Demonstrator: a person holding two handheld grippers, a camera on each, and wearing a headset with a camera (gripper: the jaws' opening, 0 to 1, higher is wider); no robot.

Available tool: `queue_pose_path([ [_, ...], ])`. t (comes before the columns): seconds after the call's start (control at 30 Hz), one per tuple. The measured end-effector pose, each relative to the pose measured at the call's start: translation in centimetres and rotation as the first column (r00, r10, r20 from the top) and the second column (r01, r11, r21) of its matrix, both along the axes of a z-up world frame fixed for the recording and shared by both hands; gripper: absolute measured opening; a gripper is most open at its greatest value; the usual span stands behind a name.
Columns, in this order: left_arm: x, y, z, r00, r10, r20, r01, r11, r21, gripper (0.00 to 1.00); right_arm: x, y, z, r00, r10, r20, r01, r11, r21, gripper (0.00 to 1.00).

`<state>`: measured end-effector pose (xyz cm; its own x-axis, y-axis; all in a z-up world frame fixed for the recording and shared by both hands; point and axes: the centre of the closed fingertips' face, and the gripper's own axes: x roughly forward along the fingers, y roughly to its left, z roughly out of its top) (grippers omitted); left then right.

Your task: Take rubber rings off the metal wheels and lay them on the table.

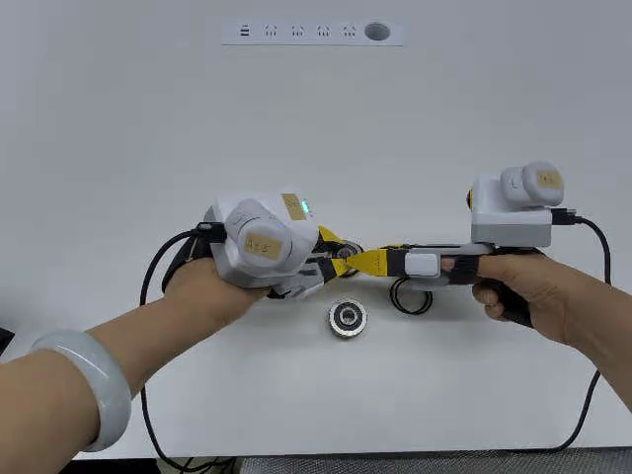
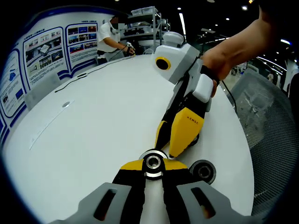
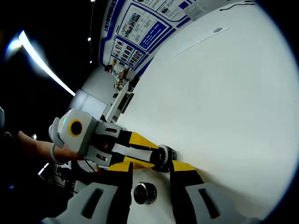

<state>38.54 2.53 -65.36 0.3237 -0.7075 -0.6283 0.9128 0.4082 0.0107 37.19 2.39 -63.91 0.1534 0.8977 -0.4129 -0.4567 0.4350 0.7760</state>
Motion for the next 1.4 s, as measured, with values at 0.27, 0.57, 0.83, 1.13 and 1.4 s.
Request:
queue_pose_path([
  [0.27,0.0,0.02,0.01,1.0,0.0,0.0,0.0,1.0,-0.001,0.13,-0.06,-0.11,-0.23,1.0,0.003,0.011,-0.003,1.0,-0.017,0.29],
  [0.57,0.01,0.04,0.02,1.0,0.0,0.0,0.0,1.0,-0.002,0.13,-0.16,-0.14,-0.17,1.0,0.0,0.011,0.0,1.0,-0.018,0.3],
  [0.83,0.03,0.05,0.03,1.0,-0.001,0.001,0.001,1.0,-0.002,0.13,-0.3,-0.2,-0.03,1.0,-0.002,0.012,0.002,1.0,-0.015,0.29],
  [1.13,0.04,0.04,0.01,1.0,-0.001,0.001,0.001,1.0,-0.001,0.13,-0.35,-0.01,-0.13,1.0,-0.002,0.008,0.002,1.0,-0.015,0.3],
  [1.4,0.03,0.04,0.01,1.0,-0.002,0.002,0.002,1.0,0.0,0.13,0.14,-0.46,-0.93,0.999,-0.04,-0.005,0.04,0.998,-0.044,0.17],
])
